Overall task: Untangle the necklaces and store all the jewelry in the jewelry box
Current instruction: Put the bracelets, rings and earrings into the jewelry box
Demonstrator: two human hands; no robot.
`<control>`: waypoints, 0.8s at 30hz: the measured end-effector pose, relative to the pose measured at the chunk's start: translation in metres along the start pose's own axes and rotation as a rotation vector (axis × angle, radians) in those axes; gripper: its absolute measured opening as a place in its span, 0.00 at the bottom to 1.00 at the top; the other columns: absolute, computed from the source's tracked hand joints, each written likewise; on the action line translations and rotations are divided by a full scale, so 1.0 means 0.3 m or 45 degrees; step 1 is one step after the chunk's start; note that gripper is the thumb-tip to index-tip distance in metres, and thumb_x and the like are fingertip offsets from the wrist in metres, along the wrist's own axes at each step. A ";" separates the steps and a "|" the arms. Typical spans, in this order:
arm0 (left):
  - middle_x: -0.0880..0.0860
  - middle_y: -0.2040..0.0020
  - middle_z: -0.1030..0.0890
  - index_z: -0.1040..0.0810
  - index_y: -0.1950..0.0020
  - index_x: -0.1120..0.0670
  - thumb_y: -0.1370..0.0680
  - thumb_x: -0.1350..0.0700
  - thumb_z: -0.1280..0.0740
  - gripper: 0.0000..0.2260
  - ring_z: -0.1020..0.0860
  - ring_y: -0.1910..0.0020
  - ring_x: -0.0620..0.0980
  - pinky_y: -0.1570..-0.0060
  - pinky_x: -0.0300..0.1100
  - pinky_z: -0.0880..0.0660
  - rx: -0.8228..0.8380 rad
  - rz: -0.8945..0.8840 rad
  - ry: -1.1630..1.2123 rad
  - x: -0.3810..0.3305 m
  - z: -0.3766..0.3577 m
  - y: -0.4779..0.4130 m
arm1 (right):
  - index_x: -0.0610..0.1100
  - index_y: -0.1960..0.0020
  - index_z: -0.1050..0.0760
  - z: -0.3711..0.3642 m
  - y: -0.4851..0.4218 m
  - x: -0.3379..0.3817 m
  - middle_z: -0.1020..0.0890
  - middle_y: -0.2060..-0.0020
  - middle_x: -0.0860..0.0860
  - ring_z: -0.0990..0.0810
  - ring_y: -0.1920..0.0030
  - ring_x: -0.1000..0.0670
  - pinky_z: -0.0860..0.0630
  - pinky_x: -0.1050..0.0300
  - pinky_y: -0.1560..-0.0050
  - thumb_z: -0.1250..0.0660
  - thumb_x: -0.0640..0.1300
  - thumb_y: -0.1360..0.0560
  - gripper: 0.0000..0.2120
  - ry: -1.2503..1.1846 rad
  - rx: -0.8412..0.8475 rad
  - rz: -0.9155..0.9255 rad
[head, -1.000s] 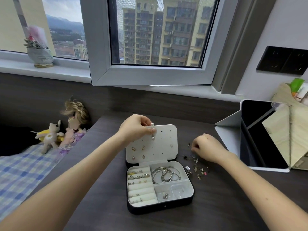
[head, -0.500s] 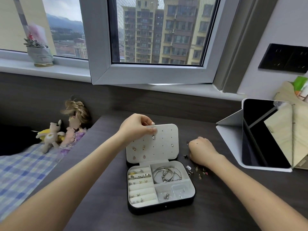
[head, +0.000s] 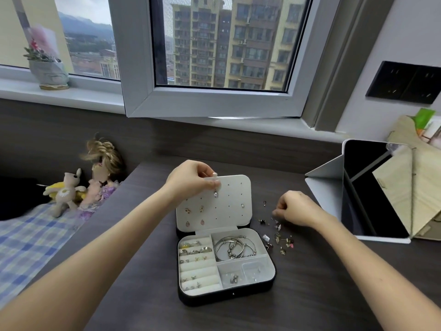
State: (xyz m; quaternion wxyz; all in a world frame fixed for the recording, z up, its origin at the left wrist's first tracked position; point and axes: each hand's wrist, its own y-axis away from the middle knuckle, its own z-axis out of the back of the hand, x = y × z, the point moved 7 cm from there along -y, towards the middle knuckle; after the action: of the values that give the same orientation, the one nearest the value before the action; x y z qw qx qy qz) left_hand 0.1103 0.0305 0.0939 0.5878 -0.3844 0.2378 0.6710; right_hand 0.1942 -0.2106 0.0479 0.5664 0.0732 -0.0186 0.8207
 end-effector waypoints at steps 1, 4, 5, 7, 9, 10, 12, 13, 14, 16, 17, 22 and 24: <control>0.46 0.63 0.18 0.19 0.60 0.50 0.28 0.51 0.27 0.04 0.21 0.61 0.48 0.53 0.47 0.24 0.001 0.001 -0.001 0.000 0.000 0.000 | 0.47 0.66 0.26 -0.007 -0.003 0.000 0.20 0.61 0.49 0.23 0.56 0.49 0.33 0.60 0.60 0.30 0.50 0.28 0.12 -0.001 0.003 -0.017; 0.47 0.62 0.18 0.19 0.60 0.50 0.28 0.50 0.27 0.04 0.21 0.60 0.49 0.53 0.49 0.24 0.004 0.001 -0.007 -0.001 -0.001 0.000 | 0.46 0.63 0.25 -0.038 -0.013 0.016 0.18 0.59 0.48 0.21 0.52 0.47 0.29 0.58 0.57 0.29 0.55 0.30 0.13 0.048 -0.013 -0.059; 0.48 0.61 0.17 0.19 0.60 0.49 0.28 0.50 0.27 0.04 0.21 0.60 0.49 0.52 0.49 0.24 0.004 0.001 -0.008 -0.001 -0.001 0.000 | 0.45 0.61 0.24 -0.047 -0.016 0.023 0.18 0.56 0.46 0.21 0.50 0.46 0.28 0.56 0.55 0.30 0.54 0.29 0.13 0.073 -0.020 -0.071; 0.48 0.61 0.17 0.19 0.60 0.50 0.28 0.50 0.27 0.05 0.21 0.59 0.49 0.52 0.49 0.23 0.003 0.005 -0.006 0.001 0.000 -0.002 | 0.43 0.59 0.26 -0.063 -0.022 0.033 0.18 0.51 0.43 0.22 0.47 0.43 0.27 0.55 0.51 0.32 0.50 0.27 0.10 0.102 -0.017 -0.090; 0.47 0.61 0.17 0.19 0.59 0.50 0.28 0.50 0.27 0.05 0.20 0.59 0.49 0.52 0.49 0.23 0.006 0.017 -0.003 0.004 -0.001 -0.004 | 0.43 0.65 0.33 -0.074 -0.027 0.038 0.20 0.51 0.41 0.22 0.46 0.41 0.28 0.55 0.52 0.37 0.43 0.25 0.11 0.137 0.001 -0.095; 0.47 0.61 0.17 0.19 0.59 0.50 0.28 0.50 0.27 0.05 0.20 0.59 0.50 0.52 0.49 0.23 0.007 0.023 -0.001 0.005 -0.001 -0.005 | 0.43 0.67 0.37 -0.079 -0.030 0.041 0.21 0.53 0.40 0.23 0.47 0.40 0.30 0.56 0.54 0.39 0.40 0.25 0.13 0.159 0.016 -0.091; 0.45 0.61 0.18 0.18 0.59 0.51 0.28 0.50 0.27 0.05 0.21 0.60 0.49 0.52 0.48 0.23 0.007 0.031 0.006 0.008 -0.002 -0.008 | 0.43 0.69 0.41 -0.085 -0.030 0.050 0.24 0.55 0.40 0.24 0.49 0.40 0.33 0.57 0.56 0.41 0.38 0.24 0.16 0.180 0.044 -0.078; 0.44 0.62 0.19 0.18 0.59 0.51 0.29 0.51 0.27 0.05 0.21 0.60 0.48 0.52 0.48 0.23 0.007 0.033 0.008 0.009 -0.002 -0.009 | 0.43 0.69 0.41 -0.086 -0.028 0.055 0.25 0.57 0.40 0.26 0.51 0.41 0.34 0.58 0.56 0.42 0.38 0.24 0.16 0.175 0.051 -0.072; 0.44 0.62 0.19 0.18 0.59 0.51 0.29 0.51 0.27 0.05 0.21 0.60 0.48 0.52 0.48 0.23 0.007 0.033 0.007 0.009 -0.002 -0.010 | 0.42 0.69 0.41 -0.087 -0.023 0.059 0.26 0.60 0.41 0.27 0.53 0.41 0.35 0.58 0.57 0.42 0.38 0.23 0.16 0.170 0.061 -0.067; 0.43 0.62 0.19 0.18 0.59 0.50 0.28 0.50 0.27 0.04 0.21 0.60 0.47 0.52 0.47 0.24 0.009 0.029 -0.001 0.009 -0.003 -0.011 | 0.41 0.69 0.38 -0.092 -0.017 0.048 0.28 0.63 0.42 0.28 0.56 0.41 0.34 0.58 0.58 0.43 0.39 0.23 0.15 0.111 0.065 -0.066; 0.42 0.63 0.19 0.19 0.59 0.50 0.28 0.50 0.27 0.04 0.21 0.60 0.47 0.53 0.47 0.24 0.007 0.027 -0.003 0.010 -0.003 -0.012 | 0.39 0.67 0.35 -0.097 -0.017 0.037 0.27 0.62 0.42 0.27 0.55 0.41 0.33 0.57 0.57 0.42 0.39 0.23 0.13 0.067 0.058 -0.061; 0.42 0.63 0.20 0.19 0.60 0.50 0.28 0.51 0.27 0.04 0.22 0.61 0.47 0.53 0.47 0.24 0.011 0.007 0.002 0.011 -0.003 -0.015 | 0.48 0.59 0.31 -0.107 -0.008 -0.023 0.23 0.55 0.49 0.25 0.53 0.49 0.31 0.59 0.55 0.32 0.39 0.26 0.08 -0.325 -0.027 -0.042; 0.42 0.64 0.20 0.19 0.60 0.50 0.28 0.51 0.27 0.05 0.22 0.60 0.48 0.55 0.46 0.25 0.017 0.010 0.004 0.013 -0.003 -0.019 | 0.48 0.58 0.29 -0.110 -0.003 -0.039 0.23 0.60 0.51 0.24 0.58 0.51 0.31 0.63 0.61 0.31 0.37 0.28 0.09 -0.461 -0.066 -0.062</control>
State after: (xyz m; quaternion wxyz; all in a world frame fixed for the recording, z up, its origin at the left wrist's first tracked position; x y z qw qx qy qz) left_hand 0.1161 0.0334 0.0912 0.5873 -0.3807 0.2448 0.6710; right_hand 0.1957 -0.2174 0.0134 0.5752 0.2056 -0.1396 0.7794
